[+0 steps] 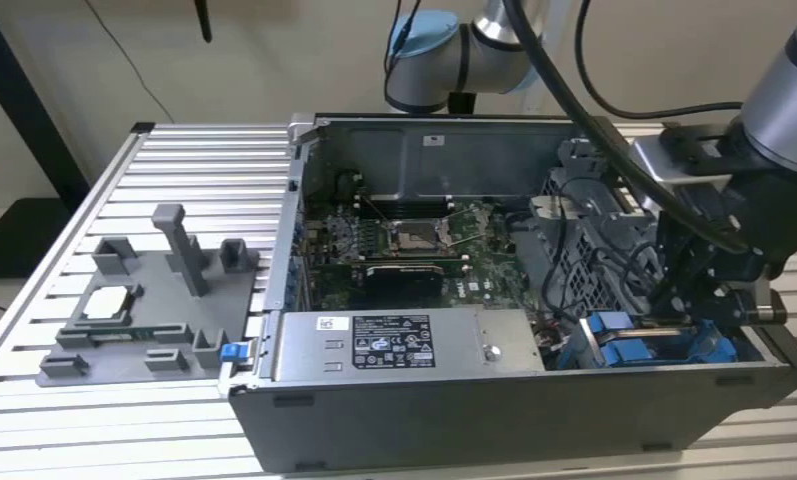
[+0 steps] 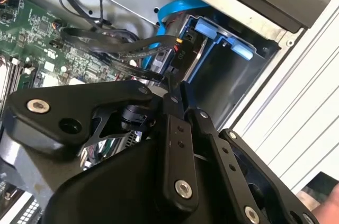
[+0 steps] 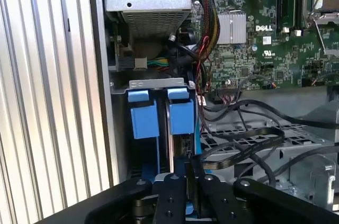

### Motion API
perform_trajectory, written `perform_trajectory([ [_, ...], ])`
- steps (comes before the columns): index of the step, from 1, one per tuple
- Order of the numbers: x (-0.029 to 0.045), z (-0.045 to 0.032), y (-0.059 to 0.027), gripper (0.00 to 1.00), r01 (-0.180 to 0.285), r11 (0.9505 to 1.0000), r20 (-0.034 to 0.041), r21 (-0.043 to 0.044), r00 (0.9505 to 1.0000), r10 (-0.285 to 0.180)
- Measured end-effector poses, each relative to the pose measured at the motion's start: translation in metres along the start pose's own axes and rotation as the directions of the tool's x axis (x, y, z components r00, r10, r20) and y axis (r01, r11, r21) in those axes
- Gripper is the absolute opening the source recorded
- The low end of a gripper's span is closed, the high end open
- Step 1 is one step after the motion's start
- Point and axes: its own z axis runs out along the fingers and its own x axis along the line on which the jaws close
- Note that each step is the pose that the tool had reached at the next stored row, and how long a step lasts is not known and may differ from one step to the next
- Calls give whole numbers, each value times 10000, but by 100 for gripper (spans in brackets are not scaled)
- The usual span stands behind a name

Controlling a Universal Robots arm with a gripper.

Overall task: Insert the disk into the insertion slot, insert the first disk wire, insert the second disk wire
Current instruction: 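Insert the second disk wire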

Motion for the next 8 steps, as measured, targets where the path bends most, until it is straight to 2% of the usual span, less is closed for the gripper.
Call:
perform_trajectory([
  [4,-27,25,3,0,8,10000,4,47,10000,-8],
  [8,-26,37,3,0,51,10000,0,52,10000,-51],
])
